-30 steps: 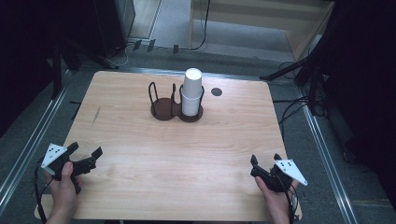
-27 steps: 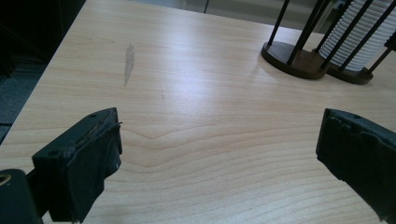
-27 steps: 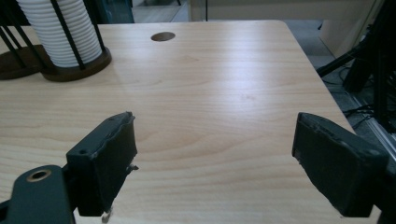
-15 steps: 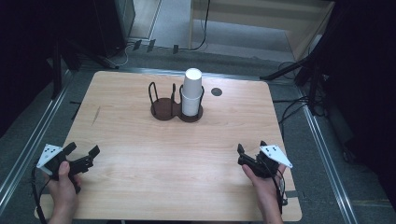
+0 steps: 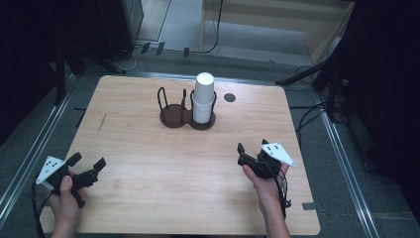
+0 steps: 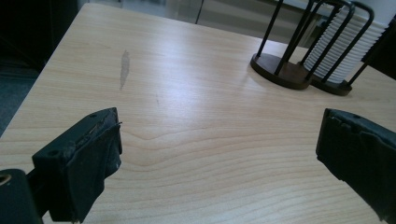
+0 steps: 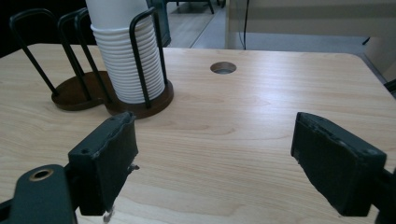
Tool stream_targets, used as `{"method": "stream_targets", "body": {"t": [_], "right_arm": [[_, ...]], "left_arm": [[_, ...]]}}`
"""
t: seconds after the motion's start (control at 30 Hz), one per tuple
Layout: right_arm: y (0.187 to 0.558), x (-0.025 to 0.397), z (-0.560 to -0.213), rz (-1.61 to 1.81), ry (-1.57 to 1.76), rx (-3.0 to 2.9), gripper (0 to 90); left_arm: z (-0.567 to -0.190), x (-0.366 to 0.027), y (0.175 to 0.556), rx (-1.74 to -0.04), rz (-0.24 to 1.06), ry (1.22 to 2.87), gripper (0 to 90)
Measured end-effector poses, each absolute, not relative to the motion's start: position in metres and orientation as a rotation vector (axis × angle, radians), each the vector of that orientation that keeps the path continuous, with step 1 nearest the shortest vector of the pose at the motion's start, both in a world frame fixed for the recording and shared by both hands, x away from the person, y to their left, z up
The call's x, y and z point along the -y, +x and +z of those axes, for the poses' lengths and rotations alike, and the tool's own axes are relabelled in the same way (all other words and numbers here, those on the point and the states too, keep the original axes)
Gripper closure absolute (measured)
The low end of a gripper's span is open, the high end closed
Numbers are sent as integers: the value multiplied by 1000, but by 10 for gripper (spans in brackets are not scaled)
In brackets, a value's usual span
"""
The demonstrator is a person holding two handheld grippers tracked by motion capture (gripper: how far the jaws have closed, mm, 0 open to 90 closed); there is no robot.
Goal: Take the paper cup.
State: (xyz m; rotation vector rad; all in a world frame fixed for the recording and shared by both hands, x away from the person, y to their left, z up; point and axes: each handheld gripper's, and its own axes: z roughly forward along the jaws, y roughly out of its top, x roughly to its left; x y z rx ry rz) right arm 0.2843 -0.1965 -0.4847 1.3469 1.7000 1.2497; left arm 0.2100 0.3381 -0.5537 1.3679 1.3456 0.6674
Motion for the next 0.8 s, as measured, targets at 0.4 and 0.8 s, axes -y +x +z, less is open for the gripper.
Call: {"method": "stream_targets", "body": {"t": [0.4,0.8], "right_arm": [[303,171,-467,1253,1317,-1711,147],[334,146,-459,1295,1292,-1739,148]], "left_arm": [[-554,-338,213,-1352,652,1375,7],[-553,-334,208,-1310,690,1401,7]]}}
